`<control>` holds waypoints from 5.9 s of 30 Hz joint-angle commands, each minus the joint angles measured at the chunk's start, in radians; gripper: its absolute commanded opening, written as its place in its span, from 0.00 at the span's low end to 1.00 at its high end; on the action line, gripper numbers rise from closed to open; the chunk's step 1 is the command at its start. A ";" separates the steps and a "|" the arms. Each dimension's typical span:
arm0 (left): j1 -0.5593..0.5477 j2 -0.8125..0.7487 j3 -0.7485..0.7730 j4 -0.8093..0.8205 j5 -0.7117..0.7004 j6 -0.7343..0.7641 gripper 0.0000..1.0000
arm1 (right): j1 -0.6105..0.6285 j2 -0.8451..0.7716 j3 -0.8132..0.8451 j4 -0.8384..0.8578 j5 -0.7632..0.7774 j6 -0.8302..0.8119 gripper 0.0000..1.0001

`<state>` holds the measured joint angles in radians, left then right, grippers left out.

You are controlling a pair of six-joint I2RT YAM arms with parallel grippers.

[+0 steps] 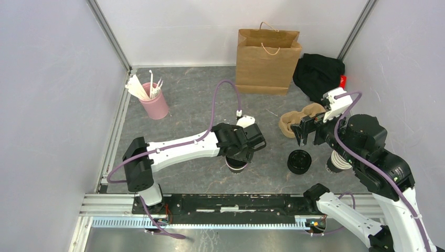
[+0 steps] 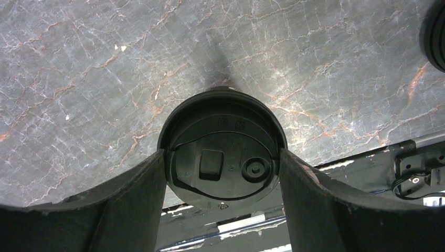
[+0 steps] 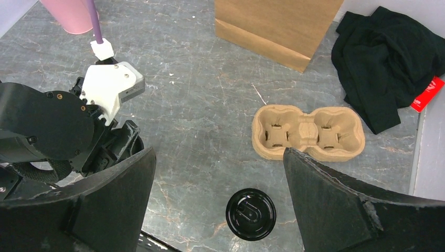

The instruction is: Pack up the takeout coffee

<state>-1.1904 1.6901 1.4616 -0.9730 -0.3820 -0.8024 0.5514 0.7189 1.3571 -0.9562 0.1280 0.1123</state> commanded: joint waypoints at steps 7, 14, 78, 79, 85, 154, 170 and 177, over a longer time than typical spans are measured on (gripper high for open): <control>0.002 -0.062 -0.020 -0.012 0.014 -0.002 0.76 | -0.002 -0.011 -0.024 0.027 -0.013 0.038 0.98; 0.002 -0.081 -0.003 -0.029 0.015 0.008 0.88 | -0.001 -0.009 -0.070 0.026 -0.033 0.086 0.98; 0.448 -0.494 -0.715 0.512 0.679 -0.178 0.51 | -0.103 0.368 -0.910 1.029 -0.906 0.570 0.41; 0.448 -0.490 -0.714 0.509 0.676 -0.176 0.51 | -0.102 0.375 -0.914 1.030 -0.906 0.565 0.41; 0.447 -0.475 -0.719 0.498 0.666 -0.172 0.51 | -0.101 0.405 -0.913 1.022 -0.905 0.538 0.40; 0.462 -0.308 -0.421 0.444 0.654 0.143 0.83 | -0.029 0.413 -0.842 1.006 -0.887 0.623 0.57; 0.441 -0.424 -0.601 0.561 0.706 -0.079 0.60 | -0.035 0.516 -0.737 0.970 -0.773 0.572 0.42; 0.424 -0.452 -0.638 0.587 0.736 -0.125 0.66 | -0.054 0.565 -0.697 0.958 -0.784 0.534 0.46</control>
<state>-0.7551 1.2755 0.8330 -0.4366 0.3134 -0.8639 0.5060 1.2648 0.6067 0.0051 -0.6689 0.6838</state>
